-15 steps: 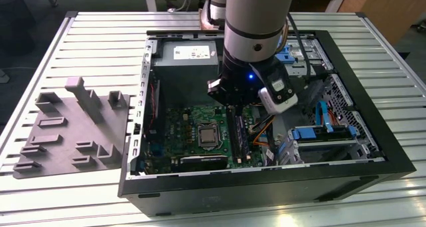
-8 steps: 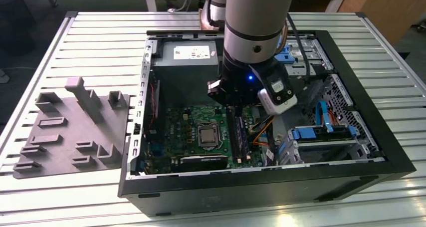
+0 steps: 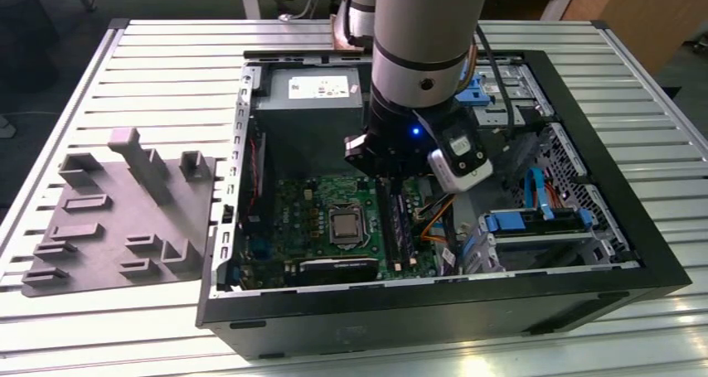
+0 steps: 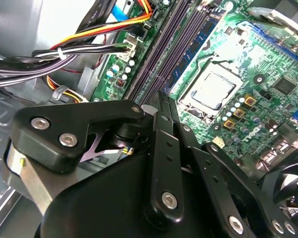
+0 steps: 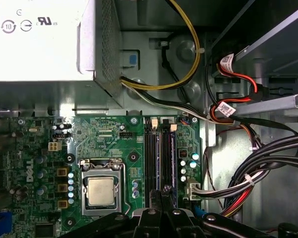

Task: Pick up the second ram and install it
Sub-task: 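Insert the second ram into the second slot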

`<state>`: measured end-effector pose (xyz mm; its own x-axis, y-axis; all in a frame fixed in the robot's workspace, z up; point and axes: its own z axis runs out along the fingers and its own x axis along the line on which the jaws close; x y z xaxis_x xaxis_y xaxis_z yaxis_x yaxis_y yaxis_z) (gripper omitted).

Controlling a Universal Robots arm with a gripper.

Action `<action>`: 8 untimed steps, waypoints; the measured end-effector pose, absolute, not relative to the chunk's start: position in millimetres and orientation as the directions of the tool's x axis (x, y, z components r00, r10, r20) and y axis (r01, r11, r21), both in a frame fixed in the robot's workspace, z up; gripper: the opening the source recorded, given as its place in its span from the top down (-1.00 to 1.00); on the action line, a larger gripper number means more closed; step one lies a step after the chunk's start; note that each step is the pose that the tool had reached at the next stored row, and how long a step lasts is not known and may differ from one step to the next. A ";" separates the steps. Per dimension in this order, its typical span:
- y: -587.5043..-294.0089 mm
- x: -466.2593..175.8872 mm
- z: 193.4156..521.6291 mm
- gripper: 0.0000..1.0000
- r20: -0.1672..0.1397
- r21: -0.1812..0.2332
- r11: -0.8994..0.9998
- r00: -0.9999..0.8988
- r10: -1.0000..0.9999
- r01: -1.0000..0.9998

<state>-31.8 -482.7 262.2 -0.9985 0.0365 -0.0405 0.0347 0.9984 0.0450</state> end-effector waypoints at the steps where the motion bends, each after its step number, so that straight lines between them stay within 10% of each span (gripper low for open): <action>1: -482.7 -31.8 262.2 0.77 -0.041 0.045 0.998 -0.999 0.037 0.035; 8: -482.7 -31.8 259.7 0.77 -0.041 0.045 0.998 -0.999 0.037 0.035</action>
<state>-31.8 -482.7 259.7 -0.9985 0.0365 -0.0406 0.0347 0.9984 0.0452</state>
